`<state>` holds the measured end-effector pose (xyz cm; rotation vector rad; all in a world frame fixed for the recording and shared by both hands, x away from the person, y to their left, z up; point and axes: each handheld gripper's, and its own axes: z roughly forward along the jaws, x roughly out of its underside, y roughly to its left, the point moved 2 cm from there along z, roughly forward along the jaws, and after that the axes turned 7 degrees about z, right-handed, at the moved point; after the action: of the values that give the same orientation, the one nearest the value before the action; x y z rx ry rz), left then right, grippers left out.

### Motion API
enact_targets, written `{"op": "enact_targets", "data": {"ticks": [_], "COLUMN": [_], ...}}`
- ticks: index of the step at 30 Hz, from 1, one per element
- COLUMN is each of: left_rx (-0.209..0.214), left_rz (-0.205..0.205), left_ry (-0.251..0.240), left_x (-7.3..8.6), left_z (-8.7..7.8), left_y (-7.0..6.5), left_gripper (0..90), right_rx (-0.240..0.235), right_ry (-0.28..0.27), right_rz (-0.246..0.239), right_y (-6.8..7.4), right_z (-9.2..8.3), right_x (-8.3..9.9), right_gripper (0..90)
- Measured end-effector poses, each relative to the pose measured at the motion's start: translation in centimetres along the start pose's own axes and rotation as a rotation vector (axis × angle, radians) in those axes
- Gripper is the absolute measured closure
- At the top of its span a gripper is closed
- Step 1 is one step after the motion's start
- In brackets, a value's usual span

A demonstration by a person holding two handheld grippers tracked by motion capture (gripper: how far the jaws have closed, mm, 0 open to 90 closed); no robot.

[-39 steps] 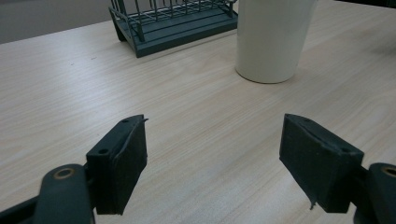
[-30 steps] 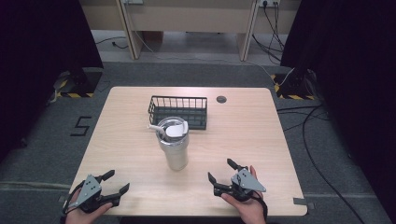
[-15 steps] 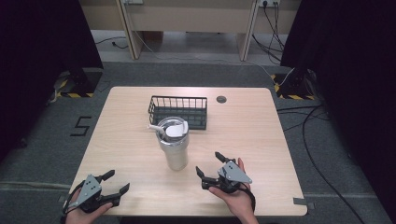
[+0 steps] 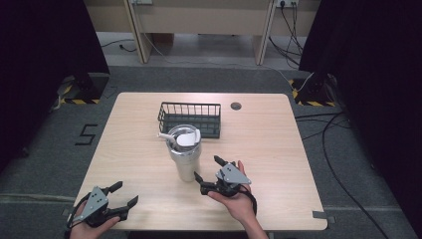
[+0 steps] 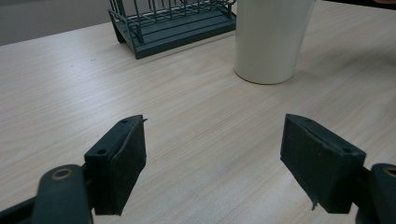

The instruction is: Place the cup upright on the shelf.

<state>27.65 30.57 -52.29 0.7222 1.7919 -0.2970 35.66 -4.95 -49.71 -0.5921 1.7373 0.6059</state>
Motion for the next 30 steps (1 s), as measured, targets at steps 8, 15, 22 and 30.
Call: {"op": "enact_targets", "data": {"ticks": [8,15,22,30], "left_rx": [0.003,0.004,0.006,0.008], "left_rz": [0.0,0.001,0.002,0.005], "left_ry": [-0.003,-0.005,-0.005,-0.005], "left_x": [0.0,0.0,0.0,0.0], "left_z": [-0.1,-0.1,-0.2,-0.2], "left_y": [0.0,0.0,0.1,0.1], "left_gripper": [22.0,21.9,22.0,21.9], "right_rx": [-0.019,-0.047,-0.039,-0.043], "right_ry": [0.0,0.011,0.002,-0.005], "right_rz": [0.006,0.002,0.015,0.012], "right_y": [0.5,1.5,1.9,1.6], "right_z": [1.5,3.2,5.1,6.6], "right_x": [-0.3,-0.5,-0.7,-0.8], "right_gripper": [14.0,12.5,9.9,5.7]}}
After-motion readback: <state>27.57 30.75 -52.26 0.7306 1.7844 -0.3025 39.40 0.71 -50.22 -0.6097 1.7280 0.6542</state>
